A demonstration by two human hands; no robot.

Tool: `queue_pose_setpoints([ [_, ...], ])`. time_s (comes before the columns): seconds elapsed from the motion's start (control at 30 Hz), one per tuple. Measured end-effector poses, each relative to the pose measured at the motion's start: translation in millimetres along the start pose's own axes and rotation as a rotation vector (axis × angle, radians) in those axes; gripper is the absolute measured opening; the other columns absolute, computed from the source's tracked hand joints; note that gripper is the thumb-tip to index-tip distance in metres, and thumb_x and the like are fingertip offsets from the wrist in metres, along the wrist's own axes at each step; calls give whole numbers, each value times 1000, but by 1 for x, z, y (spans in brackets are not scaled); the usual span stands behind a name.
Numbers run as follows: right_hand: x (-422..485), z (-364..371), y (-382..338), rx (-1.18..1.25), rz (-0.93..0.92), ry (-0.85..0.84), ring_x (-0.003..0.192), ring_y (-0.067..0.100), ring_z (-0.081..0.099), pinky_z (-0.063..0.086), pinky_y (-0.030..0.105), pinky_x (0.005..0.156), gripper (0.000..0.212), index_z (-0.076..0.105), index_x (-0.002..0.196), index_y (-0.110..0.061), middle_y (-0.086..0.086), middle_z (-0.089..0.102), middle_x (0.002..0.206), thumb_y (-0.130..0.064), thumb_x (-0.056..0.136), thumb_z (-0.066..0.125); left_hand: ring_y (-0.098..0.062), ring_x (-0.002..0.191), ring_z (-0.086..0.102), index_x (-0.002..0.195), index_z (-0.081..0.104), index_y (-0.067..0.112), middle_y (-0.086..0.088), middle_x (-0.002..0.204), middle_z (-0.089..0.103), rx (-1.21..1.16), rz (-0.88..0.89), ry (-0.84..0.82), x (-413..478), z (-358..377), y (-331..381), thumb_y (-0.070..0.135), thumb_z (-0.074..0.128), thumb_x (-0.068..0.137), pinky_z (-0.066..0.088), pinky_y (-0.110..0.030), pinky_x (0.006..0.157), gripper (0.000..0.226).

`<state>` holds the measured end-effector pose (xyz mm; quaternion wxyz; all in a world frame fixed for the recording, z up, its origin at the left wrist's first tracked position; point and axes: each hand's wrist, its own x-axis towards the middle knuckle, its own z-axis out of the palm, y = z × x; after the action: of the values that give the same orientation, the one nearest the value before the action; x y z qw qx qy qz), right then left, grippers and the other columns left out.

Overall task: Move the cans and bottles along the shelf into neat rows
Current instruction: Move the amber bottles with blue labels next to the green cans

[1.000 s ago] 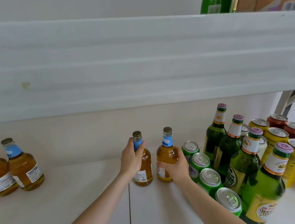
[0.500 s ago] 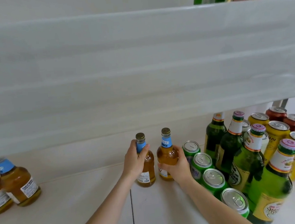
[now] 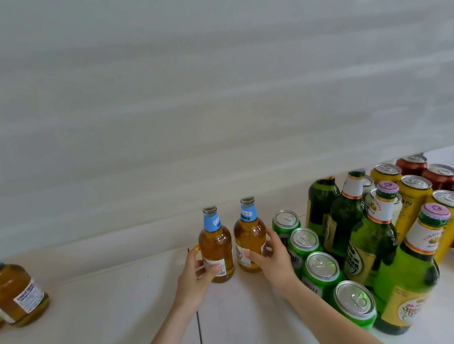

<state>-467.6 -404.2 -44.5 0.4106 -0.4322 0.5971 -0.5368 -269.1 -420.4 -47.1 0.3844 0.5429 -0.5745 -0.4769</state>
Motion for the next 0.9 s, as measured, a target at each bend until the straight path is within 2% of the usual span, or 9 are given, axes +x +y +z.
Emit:
queue_pose_setpoints([
  [0.13,3,2,0,-1,-7,12,127,19,48,46,37,104,82,32,148,-24,-1,51,137,-20,80,79,-20,115,59,145,35,30,-4,127,59,21,-2,18,4,4,1,32,72,87,50,-41,100,69],
  [0.33,6,5,-1,-17,-24,17,120,14,51,44,22,91,76,36,144,-23,-4,53,127,-18,81,79,-20,112,59,145,36,28,-5,124,59,26,-3,36,8,9,3,28,71,88,51,-37,97,67],
  [0.47,7,4,-1,-31,-7,14,121,15,49,44,31,101,79,34,147,-22,1,52,135,-19,81,79,-22,114,60,145,35,26,-7,126,60,40,-8,46,9,9,1,27,72,88,50,-43,100,68],
  [0.57,6,4,-2,-50,-3,6,123,15,48,44,32,102,81,32,148,-23,2,50,138,-21,81,79,-21,115,59,144,36,29,-6,126,61,81,-5,37,10,7,1,33,72,87,50,-41,100,67],
  [0.67,7,3,-5,-73,5,11,129,20,48,44,36,105,82,32,148,-22,3,51,140,-23,81,79,-19,115,59,141,38,34,-2,124,64,174,15,26,12,2,3,42,72,85,48,-32,93,66],
  [0.77,6,3,-8,-98,17,27,128,21,49,45,39,106,82,33,147,-22,4,53,140,-25,81,79,-19,120,57,145,38,31,-3,131,61,338,67,31,12,-5,6,46,67,87,43,-25,87,67],
  [0.83,4,3,-11,-121,20,44,129,21,50,46,39,105,82,33,148,-22,4,52,141,-27,80,79,-20,124,54,146,40,29,-2,136,59,467,153,41,10,-10,8,48,62,90,42,-25,90,63],
  [0.9,1,3,-14,-149,22,65,129,20,50,47,36,102,82,32,148,-22,3,51,141,-29,81,79,-21,126,52,146,41,29,-1,138,58,574,223,56,6,-17,11,51,56,93,44,-31,100,59],
])
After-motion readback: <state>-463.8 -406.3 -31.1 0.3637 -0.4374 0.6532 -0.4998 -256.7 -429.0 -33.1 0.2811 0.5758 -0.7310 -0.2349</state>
